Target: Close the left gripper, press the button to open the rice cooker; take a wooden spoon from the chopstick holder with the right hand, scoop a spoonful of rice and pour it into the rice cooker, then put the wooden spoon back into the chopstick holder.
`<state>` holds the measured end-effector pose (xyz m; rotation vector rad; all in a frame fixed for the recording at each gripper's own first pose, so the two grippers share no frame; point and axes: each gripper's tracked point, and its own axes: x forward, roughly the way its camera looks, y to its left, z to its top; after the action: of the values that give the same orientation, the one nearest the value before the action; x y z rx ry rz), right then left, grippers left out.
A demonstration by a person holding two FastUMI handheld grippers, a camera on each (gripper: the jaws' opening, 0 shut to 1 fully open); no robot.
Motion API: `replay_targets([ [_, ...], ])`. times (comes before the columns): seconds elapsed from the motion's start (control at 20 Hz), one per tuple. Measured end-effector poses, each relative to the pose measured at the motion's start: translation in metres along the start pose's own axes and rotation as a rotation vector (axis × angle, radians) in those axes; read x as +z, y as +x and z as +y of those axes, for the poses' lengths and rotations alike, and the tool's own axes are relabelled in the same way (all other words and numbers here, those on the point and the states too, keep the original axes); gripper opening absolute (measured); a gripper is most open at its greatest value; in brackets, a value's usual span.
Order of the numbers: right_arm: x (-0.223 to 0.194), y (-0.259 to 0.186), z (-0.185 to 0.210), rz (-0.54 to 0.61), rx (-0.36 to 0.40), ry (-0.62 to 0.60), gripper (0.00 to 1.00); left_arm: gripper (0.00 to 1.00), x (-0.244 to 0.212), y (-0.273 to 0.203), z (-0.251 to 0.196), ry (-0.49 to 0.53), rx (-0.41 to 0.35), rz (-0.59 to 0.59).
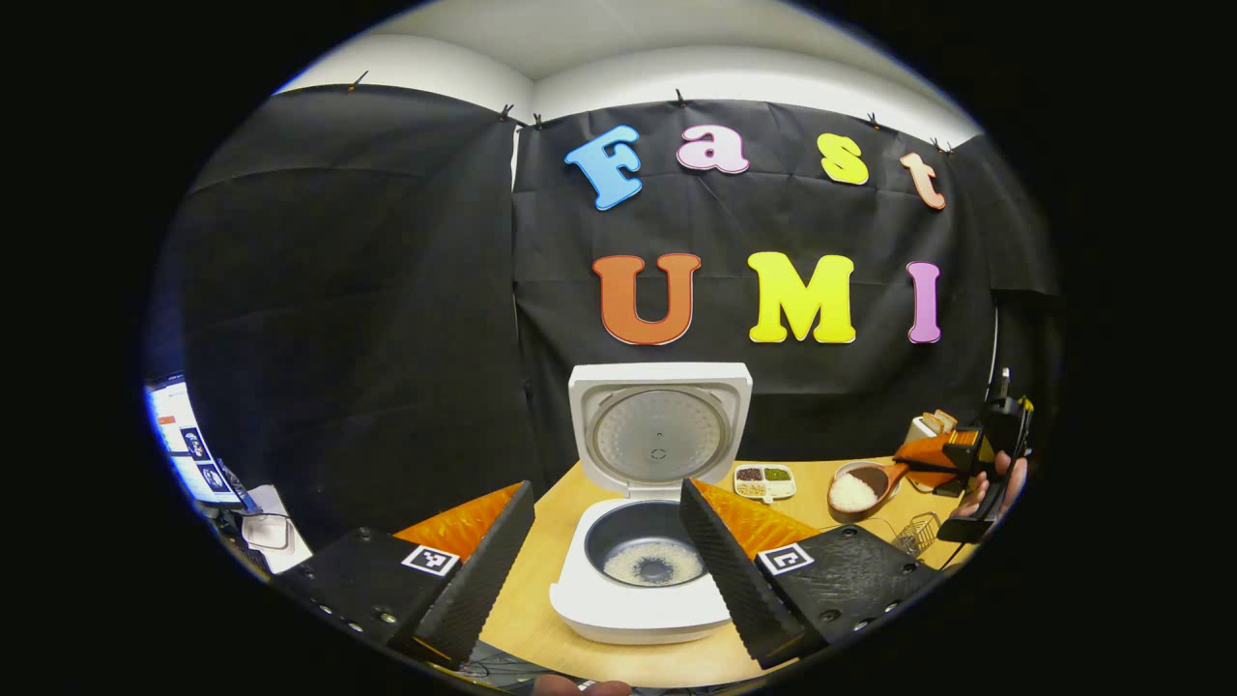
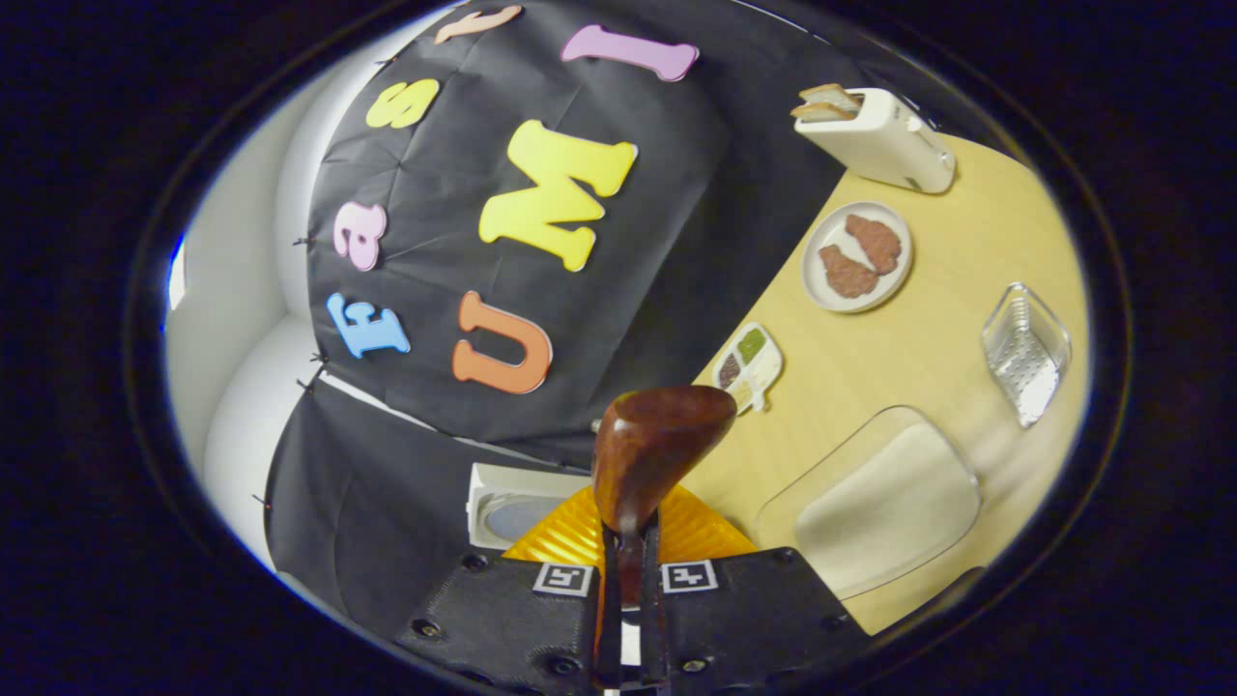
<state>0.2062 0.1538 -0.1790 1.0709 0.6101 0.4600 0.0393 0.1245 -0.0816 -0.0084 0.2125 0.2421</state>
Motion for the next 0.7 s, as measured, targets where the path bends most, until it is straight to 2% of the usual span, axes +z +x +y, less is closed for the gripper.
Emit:
replay_targets([
  [0.1, -0.019, 0.024, 0.027, 0.029, 0.027, -0.027, 0.12, 0.96, -0.001, -0.004, 0.011, -0.004, -0.006, -0.003],
  [0.25, -0.051, 0.062, 0.045, 0.079, 0.030, -0.092, 0.12, 0.97, -0.004, -0.009, 0.028, -0.012, -0.022, -0.012],
  [0.4, -0.088, 0.097, 0.038, 0.129, -0.027, -0.148, 0.12, 0.96, -0.007, -0.015, 0.042, -0.043, -0.039, -0.029],
  [0.7, -0.123, 0.133, 0.020, 0.147, -0.170, -0.317, 0.12, 0.96, -0.029, -0.021, 0.088, -0.079, 0.021, -0.009],
])
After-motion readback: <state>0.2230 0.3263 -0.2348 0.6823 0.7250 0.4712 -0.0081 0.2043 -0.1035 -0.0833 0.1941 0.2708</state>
